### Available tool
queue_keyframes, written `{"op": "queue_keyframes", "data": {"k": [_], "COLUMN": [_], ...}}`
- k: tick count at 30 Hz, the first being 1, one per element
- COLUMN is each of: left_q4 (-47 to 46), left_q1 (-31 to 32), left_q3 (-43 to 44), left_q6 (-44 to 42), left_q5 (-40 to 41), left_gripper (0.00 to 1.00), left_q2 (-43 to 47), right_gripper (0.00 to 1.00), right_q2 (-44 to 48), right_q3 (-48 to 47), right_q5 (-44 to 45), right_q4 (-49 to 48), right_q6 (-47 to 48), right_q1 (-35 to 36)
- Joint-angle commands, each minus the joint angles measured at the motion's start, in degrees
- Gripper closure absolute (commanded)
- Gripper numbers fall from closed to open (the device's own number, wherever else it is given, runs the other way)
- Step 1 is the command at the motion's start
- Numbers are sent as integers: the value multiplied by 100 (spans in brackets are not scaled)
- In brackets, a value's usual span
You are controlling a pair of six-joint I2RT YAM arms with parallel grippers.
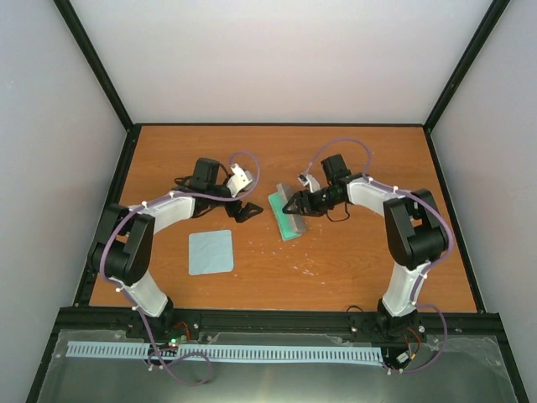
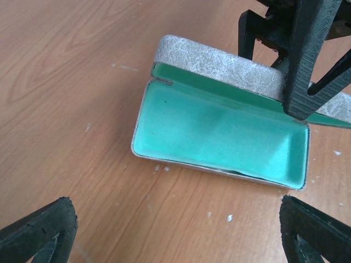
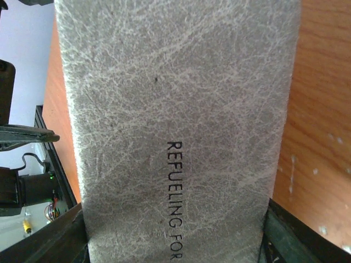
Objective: Organize the sunglasses
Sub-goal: Place the sunglasses case at the center of the board.
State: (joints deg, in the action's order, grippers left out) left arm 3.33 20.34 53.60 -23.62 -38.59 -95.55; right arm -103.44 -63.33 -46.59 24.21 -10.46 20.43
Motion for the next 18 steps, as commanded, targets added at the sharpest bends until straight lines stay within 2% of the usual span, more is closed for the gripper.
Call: {"op": "queue_keyframes", "data": {"k": [1, 5, 10, 14, 16, 18], "left_q4": [-61, -72, -53, -65, -107, -127], "left_q1": [-143, -157, -154, -153, -153, -157], "left_q3": [-11, 76, 212, 285, 326, 407], "left_q6": [-129, -110, -75, -77, -69, -49], "left_q5": [32, 1, -66, -66, -44, -56], "left_gripper": [1, 0, 0, 0, 0, 0], "left_q2": [8, -131, -296, -410, -478, -619], "right_gripper": [62, 55, 32, 21, 20, 10], "right_q2": [-607, -952, -1051, -869, -762, -677], "right_q3": [-536, -765, -830, -808, -804, -812], "right_q5": [-265, -245, -173, -158, -154, -165], "right_q4": [293, 462, 488, 469, 425, 416], "right_q6": [238, 369, 407, 415, 369, 346], "right_q1": [13, -10, -81, -100, -111, -117]}}
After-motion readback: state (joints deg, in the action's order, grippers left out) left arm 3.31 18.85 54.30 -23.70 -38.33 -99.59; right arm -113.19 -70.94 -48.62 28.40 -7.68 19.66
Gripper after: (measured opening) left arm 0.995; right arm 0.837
